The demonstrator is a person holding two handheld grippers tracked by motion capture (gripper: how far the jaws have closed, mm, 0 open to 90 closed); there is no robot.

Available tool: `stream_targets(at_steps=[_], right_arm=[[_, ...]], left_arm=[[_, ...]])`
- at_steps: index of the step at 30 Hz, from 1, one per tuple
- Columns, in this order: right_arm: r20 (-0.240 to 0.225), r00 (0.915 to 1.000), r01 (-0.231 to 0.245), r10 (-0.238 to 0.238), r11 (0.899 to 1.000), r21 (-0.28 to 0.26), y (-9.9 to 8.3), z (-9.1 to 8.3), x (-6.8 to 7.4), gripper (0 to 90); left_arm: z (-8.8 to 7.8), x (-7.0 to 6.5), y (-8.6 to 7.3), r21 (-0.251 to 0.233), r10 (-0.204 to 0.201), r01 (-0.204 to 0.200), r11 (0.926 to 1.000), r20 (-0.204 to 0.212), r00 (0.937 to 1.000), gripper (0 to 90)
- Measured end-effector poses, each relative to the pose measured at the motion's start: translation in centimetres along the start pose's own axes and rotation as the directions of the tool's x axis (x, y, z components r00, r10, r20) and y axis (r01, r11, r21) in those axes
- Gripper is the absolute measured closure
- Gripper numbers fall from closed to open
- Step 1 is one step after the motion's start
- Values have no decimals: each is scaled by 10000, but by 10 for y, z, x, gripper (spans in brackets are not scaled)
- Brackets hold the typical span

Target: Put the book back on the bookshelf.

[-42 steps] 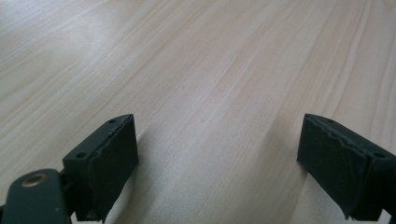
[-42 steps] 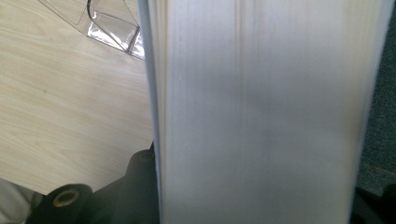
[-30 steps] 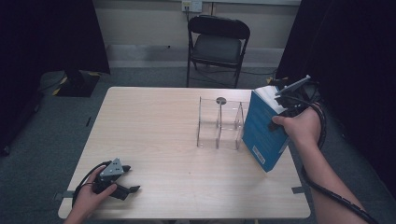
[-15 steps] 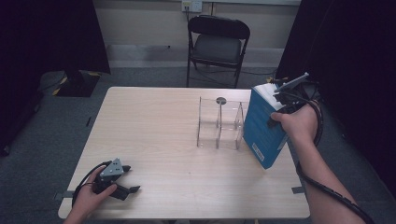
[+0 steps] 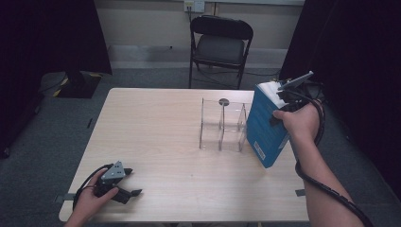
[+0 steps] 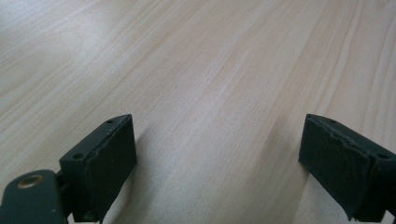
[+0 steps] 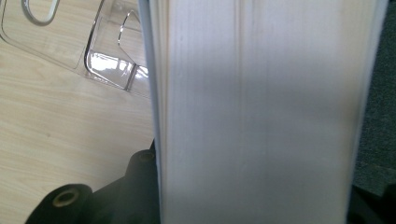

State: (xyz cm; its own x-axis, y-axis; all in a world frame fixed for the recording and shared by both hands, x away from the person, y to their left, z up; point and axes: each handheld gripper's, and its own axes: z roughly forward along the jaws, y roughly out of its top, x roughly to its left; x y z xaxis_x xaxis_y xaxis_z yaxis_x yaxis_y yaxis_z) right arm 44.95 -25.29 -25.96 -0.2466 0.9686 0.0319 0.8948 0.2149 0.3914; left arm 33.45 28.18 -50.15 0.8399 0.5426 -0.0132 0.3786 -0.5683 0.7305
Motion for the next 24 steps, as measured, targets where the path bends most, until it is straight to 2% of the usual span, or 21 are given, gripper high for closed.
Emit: stream_targets(at_steps=[2, 3, 24], right_arm=[[36, 10000, -68, 68, 10000, 6, 1, 1, 0, 618], [21, 9999, -107, 107, 9999, -5, 2, 2, 0, 618], [284, 9990, -333, 337, 9994, -137, 14, 16, 4, 619]], left_arm=[[0, 0, 0, -1, 2, -2, 10000, 6, 10000, 103], [0, 1, 0, 34, 172, -172, 9998, -63, 9998, 100], [1, 0, 0, -34, 104, -104, 9999, 31, 9999, 89]])
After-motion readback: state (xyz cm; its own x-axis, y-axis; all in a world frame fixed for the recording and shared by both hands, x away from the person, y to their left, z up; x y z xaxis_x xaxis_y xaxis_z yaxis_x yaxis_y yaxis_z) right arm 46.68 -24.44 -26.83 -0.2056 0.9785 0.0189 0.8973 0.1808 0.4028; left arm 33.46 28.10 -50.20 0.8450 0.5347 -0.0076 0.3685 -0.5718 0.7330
